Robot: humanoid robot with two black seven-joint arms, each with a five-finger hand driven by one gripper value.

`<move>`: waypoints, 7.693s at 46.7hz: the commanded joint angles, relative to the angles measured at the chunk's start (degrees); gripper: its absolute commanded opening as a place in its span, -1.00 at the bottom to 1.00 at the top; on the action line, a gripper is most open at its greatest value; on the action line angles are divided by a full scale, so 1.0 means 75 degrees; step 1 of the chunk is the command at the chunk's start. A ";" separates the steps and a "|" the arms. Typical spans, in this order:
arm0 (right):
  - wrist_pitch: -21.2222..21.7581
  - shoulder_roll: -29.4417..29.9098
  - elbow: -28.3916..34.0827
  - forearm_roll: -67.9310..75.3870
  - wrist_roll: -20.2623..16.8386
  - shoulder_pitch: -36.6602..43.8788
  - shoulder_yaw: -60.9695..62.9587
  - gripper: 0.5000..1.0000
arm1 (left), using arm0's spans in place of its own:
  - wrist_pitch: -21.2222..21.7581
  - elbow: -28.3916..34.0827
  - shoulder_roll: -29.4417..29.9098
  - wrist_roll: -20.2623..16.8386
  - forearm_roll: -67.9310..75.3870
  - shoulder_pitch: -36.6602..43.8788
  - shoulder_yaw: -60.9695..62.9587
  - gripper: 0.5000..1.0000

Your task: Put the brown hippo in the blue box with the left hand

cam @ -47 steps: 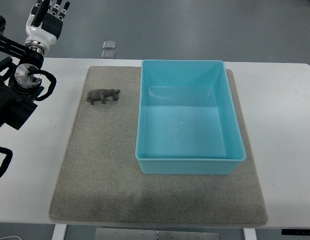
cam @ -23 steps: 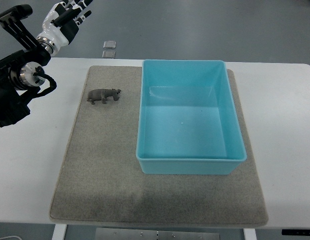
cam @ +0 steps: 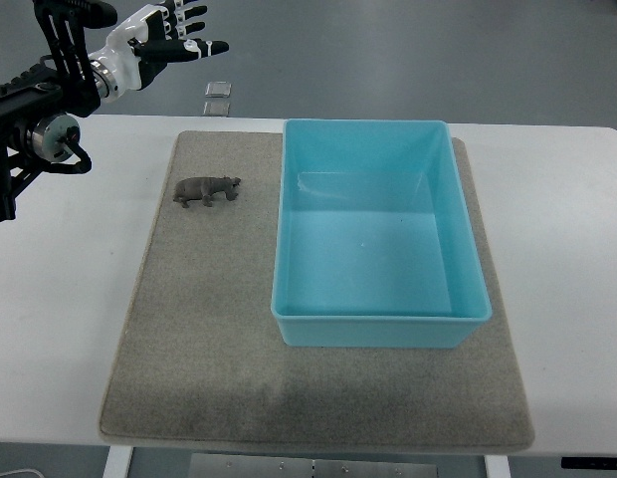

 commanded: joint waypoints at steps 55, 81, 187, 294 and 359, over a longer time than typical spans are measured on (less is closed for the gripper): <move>0.0000 0.0000 0.0000 0.0000 0.0000 0.0000 0.0000 0.74 | 0.0000 -0.1204 0.0527 -0.0159 0.6507 -0.0670 0.2301 0.90; 0.0000 0.0000 0.0000 0.0000 0.0000 0.0000 0.0000 0.74 | -0.0105 -0.0946 0.0468 -0.0170 0.6519 -0.0623 0.2641 0.83; 0.0000 0.0000 0.0000 0.0000 0.0000 0.0000 0.0000 0.74 | 0.0574 -0.0993 0.0421 -0.0522 0.7761 -0.1432 0.1763 -1.00; 0.0000 0.0000 0.0000 0.0000 0.0000 0.0000 0.0000 0.74 | 0.0621 -0.2212 -0.1231 -0.0569 0.7667 -0.0881 0.0918 0.39; 0.0000 0.0000 0.0000 0.0000 0.0000 0.0000 0.0000 0.74 | 0.1652 0.1245 -0.1559 -0.0487 0.1436 -0.0096 0.0427 0.70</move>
